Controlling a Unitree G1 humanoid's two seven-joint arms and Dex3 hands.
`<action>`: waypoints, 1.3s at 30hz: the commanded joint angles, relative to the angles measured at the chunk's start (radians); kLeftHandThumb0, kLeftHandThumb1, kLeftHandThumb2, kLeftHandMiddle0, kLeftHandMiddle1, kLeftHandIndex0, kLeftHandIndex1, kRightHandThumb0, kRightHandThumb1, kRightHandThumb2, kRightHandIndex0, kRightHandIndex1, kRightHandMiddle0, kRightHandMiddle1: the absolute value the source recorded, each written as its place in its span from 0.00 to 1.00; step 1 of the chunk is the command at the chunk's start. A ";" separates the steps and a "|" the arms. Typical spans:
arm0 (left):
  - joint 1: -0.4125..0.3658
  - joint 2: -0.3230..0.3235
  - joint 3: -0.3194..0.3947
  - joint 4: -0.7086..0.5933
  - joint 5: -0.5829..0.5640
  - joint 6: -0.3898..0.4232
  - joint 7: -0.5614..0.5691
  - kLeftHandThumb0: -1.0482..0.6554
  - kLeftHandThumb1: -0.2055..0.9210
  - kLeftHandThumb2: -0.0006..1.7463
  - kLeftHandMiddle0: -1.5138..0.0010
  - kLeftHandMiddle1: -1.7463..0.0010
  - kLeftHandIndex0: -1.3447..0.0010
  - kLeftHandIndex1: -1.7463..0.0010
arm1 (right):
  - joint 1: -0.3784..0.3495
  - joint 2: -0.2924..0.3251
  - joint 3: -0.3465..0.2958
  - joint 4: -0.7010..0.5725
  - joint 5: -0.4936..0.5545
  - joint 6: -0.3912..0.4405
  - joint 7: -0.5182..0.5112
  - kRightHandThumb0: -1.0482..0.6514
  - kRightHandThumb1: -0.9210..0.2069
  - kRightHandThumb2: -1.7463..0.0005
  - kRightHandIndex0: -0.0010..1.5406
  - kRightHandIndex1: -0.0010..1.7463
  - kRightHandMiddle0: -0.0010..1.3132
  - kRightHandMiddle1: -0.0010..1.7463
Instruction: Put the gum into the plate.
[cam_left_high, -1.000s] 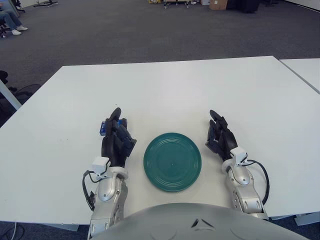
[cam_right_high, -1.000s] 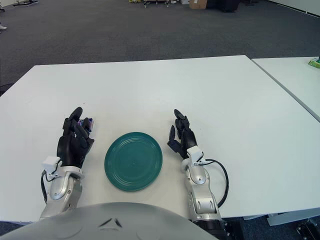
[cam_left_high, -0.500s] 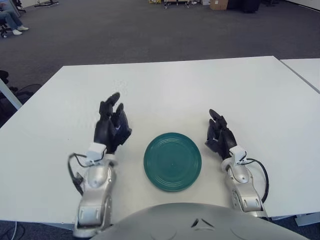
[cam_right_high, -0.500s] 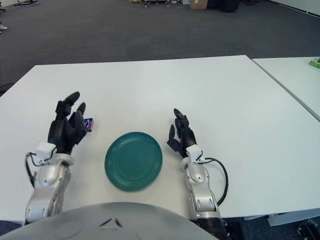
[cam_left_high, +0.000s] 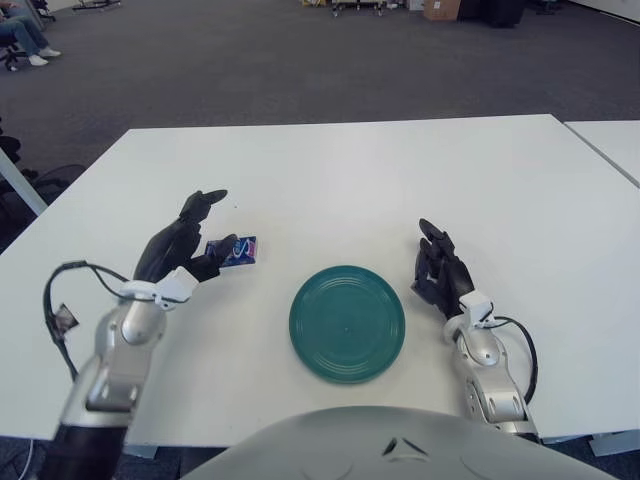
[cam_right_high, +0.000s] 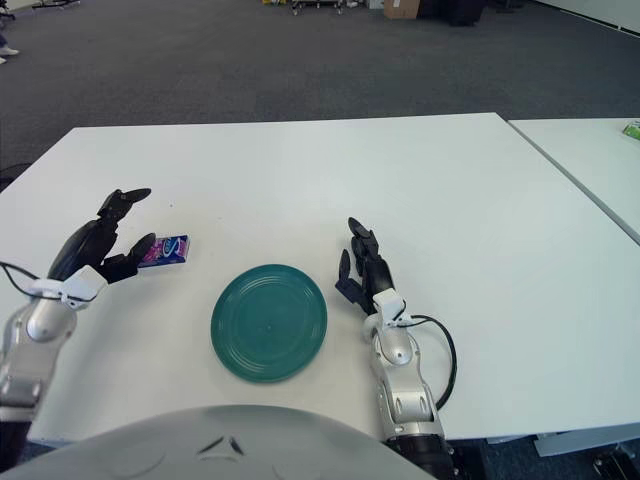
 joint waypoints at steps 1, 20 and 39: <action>-0.075 0.068 -0.046 0.083 0.062 -0.088 -0.019 0.05 1.00 0.34 0.79 1.00 1.00 0.54 | 0.027 -0.008 -0.004 0.028 0.008 0.063 0.013 0.24 0.00 0.44 0.09 0.01 0.00 0.19; -0.226 0.121 -0.152 0.320 0.150 -0.163 -0.061 0.00 1.00 0.25 0.87 1.00 1.00 0.54 | 0.034 -0.015 -0.022 0.031 0.014 0.058 0.027 0.23 0.00 0.44 0.09 0.00 0.00 0.17; -0.382 0.093 -0.237 0.522 0.133 -0.207 -0.110 0.00 1.00 0.18 0.93 1.00 1.00 0.54 | 0.039 -0.015 -0.033 0.012 0.039 0.085 0.041 0.23 0.00 0.46 0.09 0.00 0.00 0.18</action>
